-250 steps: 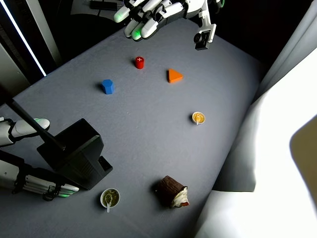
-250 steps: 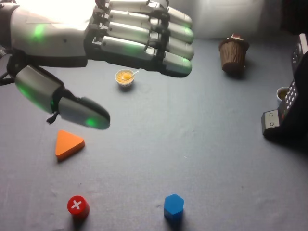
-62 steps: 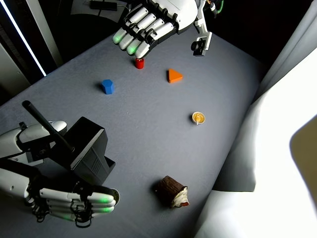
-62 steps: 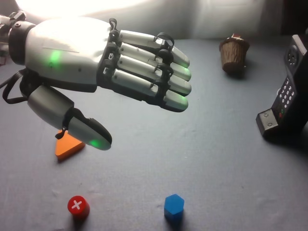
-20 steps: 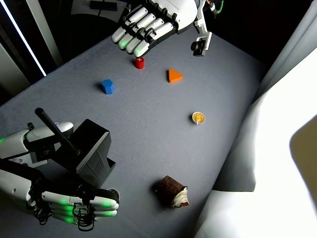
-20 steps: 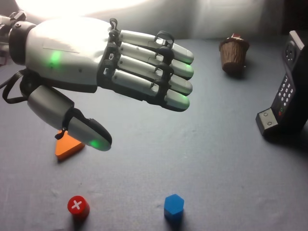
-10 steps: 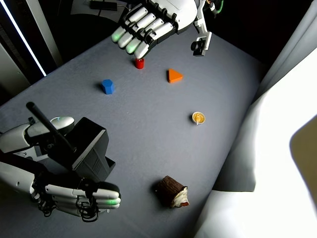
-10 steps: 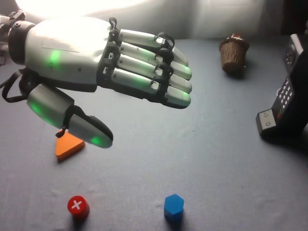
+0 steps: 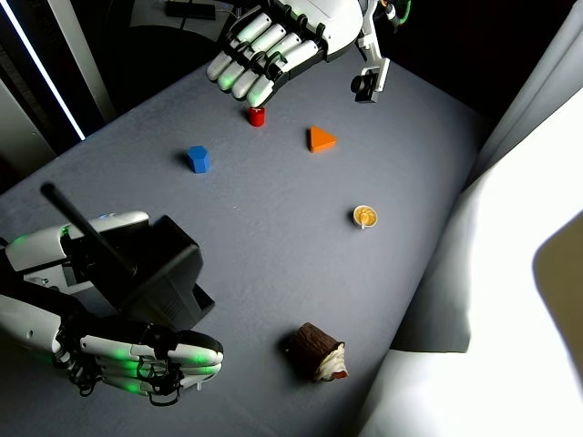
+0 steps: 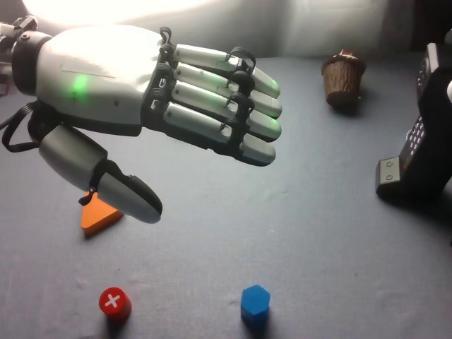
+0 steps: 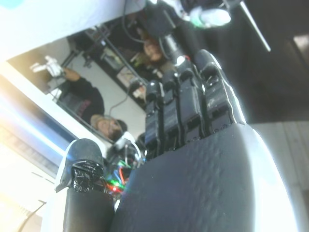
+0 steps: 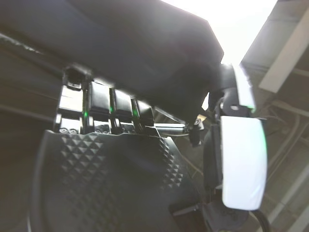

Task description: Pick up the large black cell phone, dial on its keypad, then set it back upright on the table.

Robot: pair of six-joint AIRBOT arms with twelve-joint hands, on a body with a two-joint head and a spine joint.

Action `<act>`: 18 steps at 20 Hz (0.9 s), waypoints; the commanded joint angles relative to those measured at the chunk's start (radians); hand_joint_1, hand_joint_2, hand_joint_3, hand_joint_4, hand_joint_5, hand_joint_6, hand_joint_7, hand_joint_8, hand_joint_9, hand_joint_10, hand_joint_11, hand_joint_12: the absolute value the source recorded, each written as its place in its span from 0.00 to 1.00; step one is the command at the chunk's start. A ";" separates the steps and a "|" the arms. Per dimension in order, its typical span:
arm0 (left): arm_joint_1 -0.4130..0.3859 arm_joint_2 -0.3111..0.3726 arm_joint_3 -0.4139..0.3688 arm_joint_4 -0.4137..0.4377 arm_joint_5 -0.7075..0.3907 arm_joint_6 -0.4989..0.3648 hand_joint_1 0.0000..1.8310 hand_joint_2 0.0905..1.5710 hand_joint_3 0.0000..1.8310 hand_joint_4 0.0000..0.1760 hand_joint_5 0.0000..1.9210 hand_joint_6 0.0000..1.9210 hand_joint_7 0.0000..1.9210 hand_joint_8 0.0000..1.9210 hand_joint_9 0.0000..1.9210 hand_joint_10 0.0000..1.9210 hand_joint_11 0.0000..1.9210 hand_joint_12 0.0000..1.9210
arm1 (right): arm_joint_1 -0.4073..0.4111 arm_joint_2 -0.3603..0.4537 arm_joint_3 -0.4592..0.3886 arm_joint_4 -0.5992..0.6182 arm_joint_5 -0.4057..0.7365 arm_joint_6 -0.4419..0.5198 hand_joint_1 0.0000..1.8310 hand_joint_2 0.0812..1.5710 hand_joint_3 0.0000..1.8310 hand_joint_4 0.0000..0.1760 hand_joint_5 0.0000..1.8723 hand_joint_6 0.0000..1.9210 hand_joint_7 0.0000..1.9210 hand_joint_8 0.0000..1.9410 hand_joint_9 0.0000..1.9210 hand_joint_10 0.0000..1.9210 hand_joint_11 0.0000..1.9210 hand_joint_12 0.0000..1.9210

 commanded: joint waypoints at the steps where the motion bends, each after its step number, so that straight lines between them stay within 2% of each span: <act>1: -0.020 0.011 -0.007 -0.111 -0.058 -0.001 0.08 0.79 0.00 0.00 0.16 0.01 0.13 0.00 0.10 0.00 0.00 0.25 | 0.010 0.007 0.002 -0.007 0.123 0.014 0.32 0.67 0.01 0.00 0.07 0.00 0.09 0.00 0.10 0.00 0.00 0.35; 2: -0.020 0.011 -0.007 -0.111 -0.058 -0.001 0.09 0.79 0.00 0.00 0.15 0.00 0.14 0.00 0.11 0.00 0.00 0.23 | 0.009 0.007 0.001 -0.007 0.123 0.014 0.38 0.65 0.00 0.00 0.08 0.00 0.10 0.00 0.11 0.00 0.00 0.38; 5: -0.020 0.011 -0.007 -0.111 -0.059 -0.001 0.10 0.79 0.00 0.00 0.15 0.00 0.14 0.00 0.11 0.00 0.00 0.24 | 0.009 0.008 -0.001 -0.007 0.125 0.014 0.39 0.64 0.00 0.00 0.08 0.00 0.11 0.00 0.11 0.00 0.00 0.37; 6: -0.020 0.011 -0.009 -0.111 -0.059 -0.001 0.07 0.80 0.00 0.00 0.13 0.00 0.13 0.00 0.11 0.00 0.00 0.22 | 0.007 0.008 -0.003 -0.007 0.126 0.014 0.43 0.63 0.00 0.00 0.10 0.00 0.13 0.00 0.14 0.01 0.00 0.40; 7: -0.020 0.011 -0.010 -0.111 -0.059 0.000 0.07 0.80 0.00 0.00 0.13 0.00 0.13 0.00 0.11 0.00 0.00 0.22 | 0.006 0.008 -0.003 -0.007 0.126 0.014 0.43 0.63 0.00 0.00 0.10 0.00 0.13 0.00 0.14 0.01 0.00 0.40; 8: -0.020 0.011 -0.011 -0.111 -0.058 0.000 0.07 0.80 0.00 0.00 0.13 0.00 0.13 0.00 0.10 0.00 0.00 0.20 | 0.003 0.008 -0.003 -0.007 0.127 0.014 0.45 0.64 0.00 0.00 0.11 0.00 0.13 0.00 0.15 0.01 0.00 0.41; 9: -0.020 0.011 -0.011 -0.111 -0.058 0.000 0.08 0.80 0.00 0.00 0.13 0.00 0.12 0.00 0.10 0.00 0.00 0.20 | 0.003 0.008 -0.003 -0.007 0.127 0.014 0.49 0.64 0.00 0.00 0.14 0.00 0.17 0.00 0.17 0.01 0.00 0.48; 10: -0.020 0.011 -0.011 -0.111 -0.058 0.000 0.08 0.80 0.00 0.00 0.14 0.00 0.13 0.00 0.11 0.00 0.00 0.23 | 0.002 0.008 -0.003 -0.007 0.127 0.014 0.52 0.65 0.00 0.00 0.14 0.00 0.18 0.00 0.19 0.01 0.00 0.51; 11: -0.020 0.011 -0.011 -0.111 -0.059 0.000 0.08 0.80 0.00 0.00 0.14 0.00 0.12 0.00 0.10 0.00 0.00 0.24 | 0.001 0.008 -0.003 -0.007 0.127 0.014 0.56 0.67 0.00 0.00 0.16 0.00 0.20 0.00 0.22 0.01 0.02 0.54; 13: -0.020 0.011 -0.011 -0.111 -0.058 0.000 0.10 0.79 0.00 0.00 0.14 0.00 0.13 0.00 0.10 0.00 0.00 0.27 | 0.001 0.008 -0.003 -0.007 0.128 0.014 0.61 0.70 0.00 0.00 0.27 0.01 0.32 0.01 0.37 0.03 0.16 0.52; 14: -0.020 0.012 -0.011 -0.111 -0.058 0.000 0.10 0.79 0.00 0.00 0.13 0.00 0.12 0.00 0.09 0.00 0.00 0.23 | 0.001 0.008 -0.003 -0.007 0.128 0.014 0.63 0.72 0.00 0.00 0.32 0.01 0.37 0.01 0.41 0.03 0.20 0.52; 15: -0.019 0.013 -0.011 -0.111 -0.059 0.000 0.08 0.80 0.00 0.00 0.13 0.00 0.12 0.00 0.09 0.00 0.00 0.23 | -0.001 0.008 -0.003 -0.007 0.129 0.014 0.66 0.73 0.00 0.00 0.39 0.01 0.44 0.01 0.49 0.03 0.28 0.52; 16: -0.019 0.013 -0.011 -0.111 -0.059 0.000 0.07 0.81 0.00 0.00 0.13 0.00 0.12 0.00 0.09 0.00 0.00 0.22 | -0.002 0.008 -0.004 -0.007 0.130 0.014 0.71 0.72 0.03 0.00 0.42 0.00 0.43 0.52 0.52 0.02 0.35 0.48; 17: -0.019 0.013 -0.011 -0.111 -0.059 0.000 0.07 0.81 0.00 0.00 0.13 0.00 0.12 0.00 0.09 0.00 0.00 0.22 | -0.003 0.008 -0.004 -0.007 0.130 0.014 0.71 0.72 0.03 0.00 0.42 0.00 0.43 0.52 0.52 0.02 0.35 0.48; 18: -0.020 0.013 -0.011 -0.111 -0.059 0.000 0.06 0.81 0.00 0.00 0.12 0.00 0.12 0.00 0.08 0.00 0.00 0.23 | -0.005 0.008 -0.004 -0.007 0.131 0.014 0.79 0.70 0.01 0.00 0.40 0.45 0.45 0.53 0.51 0.44 0.45 0.72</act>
